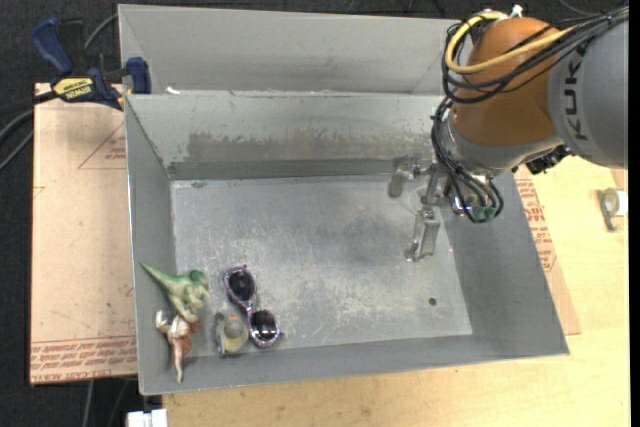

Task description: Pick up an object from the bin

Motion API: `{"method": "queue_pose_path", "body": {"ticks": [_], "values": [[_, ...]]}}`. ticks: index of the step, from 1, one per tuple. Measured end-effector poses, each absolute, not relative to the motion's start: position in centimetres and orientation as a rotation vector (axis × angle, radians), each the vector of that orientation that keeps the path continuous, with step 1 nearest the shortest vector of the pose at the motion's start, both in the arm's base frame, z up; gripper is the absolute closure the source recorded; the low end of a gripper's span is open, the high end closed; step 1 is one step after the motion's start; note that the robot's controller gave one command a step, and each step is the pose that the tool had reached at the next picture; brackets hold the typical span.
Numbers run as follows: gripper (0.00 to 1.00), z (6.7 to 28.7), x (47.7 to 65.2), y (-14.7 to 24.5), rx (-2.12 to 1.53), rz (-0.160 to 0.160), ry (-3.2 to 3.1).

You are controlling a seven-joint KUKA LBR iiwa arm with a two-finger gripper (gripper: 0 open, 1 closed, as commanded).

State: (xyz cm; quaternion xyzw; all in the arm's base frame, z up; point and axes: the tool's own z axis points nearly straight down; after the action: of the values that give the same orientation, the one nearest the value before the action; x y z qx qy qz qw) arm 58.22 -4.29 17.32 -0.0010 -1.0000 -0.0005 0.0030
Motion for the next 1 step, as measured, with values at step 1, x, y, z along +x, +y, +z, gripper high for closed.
{"method": "queue_pose_path", "body": {"ticks": [1], "values": [[0.0, 17.79, 58.38, -4.27, -0.001, -0.001, -3.143]]}}
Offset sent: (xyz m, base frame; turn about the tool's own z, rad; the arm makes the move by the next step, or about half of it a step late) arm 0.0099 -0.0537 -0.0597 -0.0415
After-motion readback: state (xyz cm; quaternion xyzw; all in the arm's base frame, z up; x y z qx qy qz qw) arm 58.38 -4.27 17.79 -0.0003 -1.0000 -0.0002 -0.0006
